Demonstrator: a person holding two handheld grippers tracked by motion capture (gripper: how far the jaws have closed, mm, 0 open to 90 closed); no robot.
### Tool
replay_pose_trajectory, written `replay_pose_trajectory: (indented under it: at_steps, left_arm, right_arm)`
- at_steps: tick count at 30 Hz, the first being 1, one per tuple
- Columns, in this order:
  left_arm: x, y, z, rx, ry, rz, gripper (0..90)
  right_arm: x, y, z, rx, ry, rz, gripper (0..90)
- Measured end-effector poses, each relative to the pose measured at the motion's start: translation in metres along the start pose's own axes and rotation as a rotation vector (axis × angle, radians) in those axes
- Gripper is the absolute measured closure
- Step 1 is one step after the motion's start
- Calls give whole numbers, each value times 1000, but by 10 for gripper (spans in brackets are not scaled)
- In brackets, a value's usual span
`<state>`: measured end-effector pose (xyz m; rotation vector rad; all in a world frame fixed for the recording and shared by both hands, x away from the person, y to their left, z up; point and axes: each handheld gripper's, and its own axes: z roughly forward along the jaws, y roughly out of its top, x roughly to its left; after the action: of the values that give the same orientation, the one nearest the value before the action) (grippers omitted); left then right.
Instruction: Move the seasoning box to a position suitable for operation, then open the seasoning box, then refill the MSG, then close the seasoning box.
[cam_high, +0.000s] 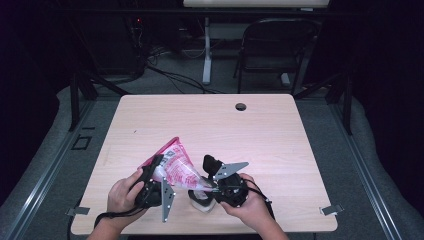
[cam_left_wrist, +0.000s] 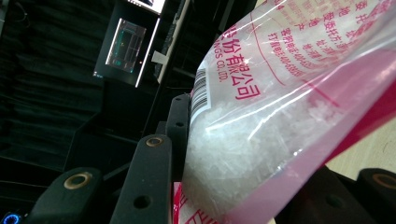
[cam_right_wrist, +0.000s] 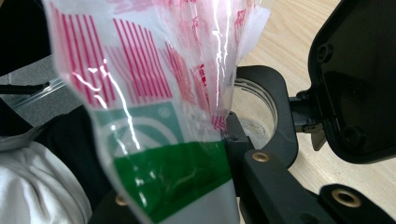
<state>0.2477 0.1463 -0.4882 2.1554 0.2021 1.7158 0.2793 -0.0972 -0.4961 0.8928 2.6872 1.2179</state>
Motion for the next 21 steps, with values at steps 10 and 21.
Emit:
replay_pose_trajectory:
  at_steps: [10,21]
  left_arm:
    - [0,3,-1,0,5,27,702]
    - [1,2,-2,-11,15,17,702]
  right_arm:
    - [-1,-2,-2,-6,-6,8,900]
    - [0,-1,-1,-10,1,8,900]
